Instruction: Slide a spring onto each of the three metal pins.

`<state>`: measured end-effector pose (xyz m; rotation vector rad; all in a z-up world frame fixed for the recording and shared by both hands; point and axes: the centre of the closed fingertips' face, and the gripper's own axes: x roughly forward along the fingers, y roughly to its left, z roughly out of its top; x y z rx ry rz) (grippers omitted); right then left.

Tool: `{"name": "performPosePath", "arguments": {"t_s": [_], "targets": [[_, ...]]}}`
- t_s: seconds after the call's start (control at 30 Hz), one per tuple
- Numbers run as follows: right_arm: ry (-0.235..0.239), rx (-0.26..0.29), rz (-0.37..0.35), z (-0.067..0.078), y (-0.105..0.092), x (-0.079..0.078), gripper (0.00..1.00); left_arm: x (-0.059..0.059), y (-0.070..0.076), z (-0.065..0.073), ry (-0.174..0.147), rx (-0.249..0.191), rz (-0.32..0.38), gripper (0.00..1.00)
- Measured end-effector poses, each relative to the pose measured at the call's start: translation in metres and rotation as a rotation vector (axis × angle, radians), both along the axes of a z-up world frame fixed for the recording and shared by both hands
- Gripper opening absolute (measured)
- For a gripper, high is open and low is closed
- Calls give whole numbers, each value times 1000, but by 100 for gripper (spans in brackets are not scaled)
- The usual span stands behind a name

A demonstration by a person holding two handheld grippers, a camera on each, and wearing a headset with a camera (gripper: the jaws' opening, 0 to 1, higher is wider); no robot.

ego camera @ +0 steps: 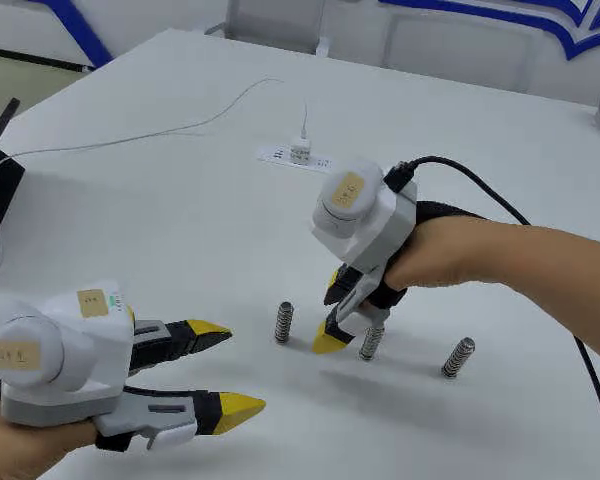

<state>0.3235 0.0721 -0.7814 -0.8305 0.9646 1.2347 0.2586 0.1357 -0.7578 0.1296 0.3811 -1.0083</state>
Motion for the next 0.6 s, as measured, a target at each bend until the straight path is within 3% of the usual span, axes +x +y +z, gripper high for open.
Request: {"name": "performPosePath", "arguments": {"t_s": [0.6], "targets": [[-6, 40, -111, 4, -38, 4, 43, 1, -3, -1, 11, 0, 2, 51]]}}
